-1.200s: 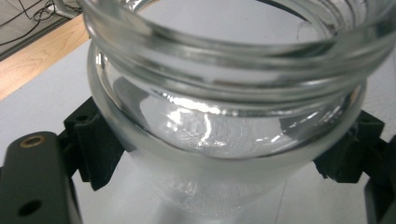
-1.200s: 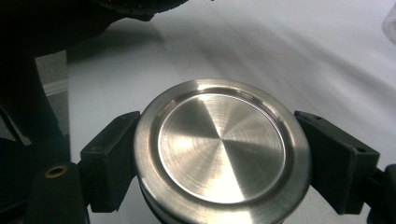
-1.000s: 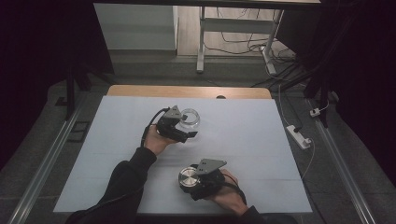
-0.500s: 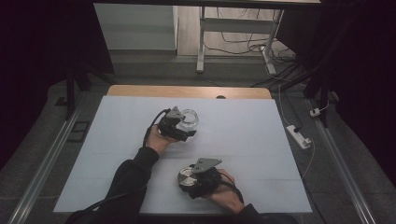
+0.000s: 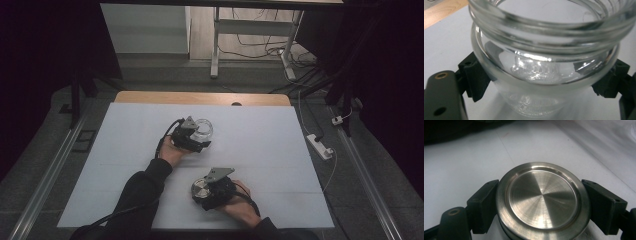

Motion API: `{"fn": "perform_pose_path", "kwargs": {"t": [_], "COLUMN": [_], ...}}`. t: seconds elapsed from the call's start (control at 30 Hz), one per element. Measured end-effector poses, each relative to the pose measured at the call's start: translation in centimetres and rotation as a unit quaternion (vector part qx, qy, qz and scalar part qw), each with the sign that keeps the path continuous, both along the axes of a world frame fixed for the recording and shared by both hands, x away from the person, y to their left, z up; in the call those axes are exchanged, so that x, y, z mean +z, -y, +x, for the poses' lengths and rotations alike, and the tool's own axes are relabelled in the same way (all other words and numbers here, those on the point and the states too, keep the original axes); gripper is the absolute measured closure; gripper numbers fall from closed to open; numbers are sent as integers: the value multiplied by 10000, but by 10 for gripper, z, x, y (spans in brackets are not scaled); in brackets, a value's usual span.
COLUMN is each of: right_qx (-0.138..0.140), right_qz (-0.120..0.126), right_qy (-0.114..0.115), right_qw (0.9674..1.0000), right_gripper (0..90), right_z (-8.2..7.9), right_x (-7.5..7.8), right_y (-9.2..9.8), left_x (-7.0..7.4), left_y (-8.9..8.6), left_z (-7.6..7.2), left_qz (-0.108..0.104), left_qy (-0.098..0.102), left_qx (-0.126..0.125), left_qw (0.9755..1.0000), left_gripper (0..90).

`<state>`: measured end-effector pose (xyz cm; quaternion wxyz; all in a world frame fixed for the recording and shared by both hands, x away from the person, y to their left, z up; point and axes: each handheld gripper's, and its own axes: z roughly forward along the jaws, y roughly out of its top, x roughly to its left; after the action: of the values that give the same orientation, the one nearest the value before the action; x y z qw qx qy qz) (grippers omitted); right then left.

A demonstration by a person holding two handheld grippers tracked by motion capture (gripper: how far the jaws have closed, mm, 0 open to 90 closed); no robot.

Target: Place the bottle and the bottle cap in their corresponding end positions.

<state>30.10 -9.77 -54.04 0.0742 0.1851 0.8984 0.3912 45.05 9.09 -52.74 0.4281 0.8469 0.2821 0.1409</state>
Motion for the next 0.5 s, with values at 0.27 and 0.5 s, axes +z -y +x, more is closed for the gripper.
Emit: {"fn": "perform_pose_path", "kwargs": {"t": [0.27, 0.5], "right_qx": [44, -17], "right_qz": [-216, -244], "right_qy": [95, 65], "right_qw": [9997, 9997], "right_gripper": [176, 161], "right_z": [-1, -2], "right_x": [0, 1], "right_y": [-3, -5], "left_x": [-3, -4], "left_y": [0, 0], "left_z": [0, 1], "left_qz": [-42, -81], "left_qy": [-56, -180], "left_qx": [16, 70], "left_qw": [10000, 9998], "left_gripper": [152, 145]}}
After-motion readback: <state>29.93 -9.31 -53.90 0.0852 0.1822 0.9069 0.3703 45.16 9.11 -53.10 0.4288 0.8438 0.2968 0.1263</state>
